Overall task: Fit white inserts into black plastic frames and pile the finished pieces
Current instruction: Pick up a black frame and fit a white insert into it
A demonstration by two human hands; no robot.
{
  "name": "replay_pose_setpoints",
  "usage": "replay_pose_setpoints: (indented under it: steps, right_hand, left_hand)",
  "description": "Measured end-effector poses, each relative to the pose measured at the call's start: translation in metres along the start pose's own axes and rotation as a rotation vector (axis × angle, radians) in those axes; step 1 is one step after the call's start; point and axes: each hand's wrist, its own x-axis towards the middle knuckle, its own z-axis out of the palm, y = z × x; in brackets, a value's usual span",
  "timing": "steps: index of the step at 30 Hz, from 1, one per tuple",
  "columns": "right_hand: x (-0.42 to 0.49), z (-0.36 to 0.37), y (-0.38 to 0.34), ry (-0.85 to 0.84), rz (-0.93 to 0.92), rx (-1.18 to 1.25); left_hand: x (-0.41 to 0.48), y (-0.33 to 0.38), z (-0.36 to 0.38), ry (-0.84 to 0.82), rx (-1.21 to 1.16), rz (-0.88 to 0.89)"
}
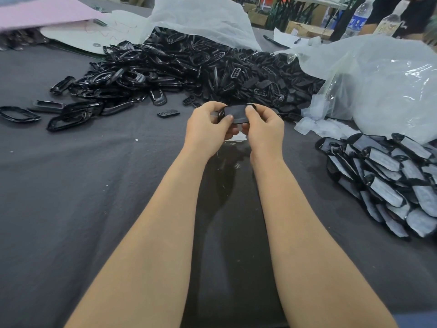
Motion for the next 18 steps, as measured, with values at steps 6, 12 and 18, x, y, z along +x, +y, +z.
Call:
replay_pose_setpoints:
  steps: [6, 12, 18]
  right_hand:
    - [-0.0022, -0.0002, 0.0013, -0.184, -0.103, -0.279]
    - [-0.0053, 0.0018, 0.0026, -0.147, -0.178, -0.323]
    - [-0.0042, 0.0043, 0.003, -0.146, -0.183, -0.318]
  left_hand:
    - [0.0046, -0.0051, -0.002, 0.1, 0.008, -0.037]
    - [0.0053, -0.0072, -0.0009, 0.103, 0.03, -0.031]
    - [0.0065, -0.0075, -0.0008, 0.134, 0.065, -0.003]
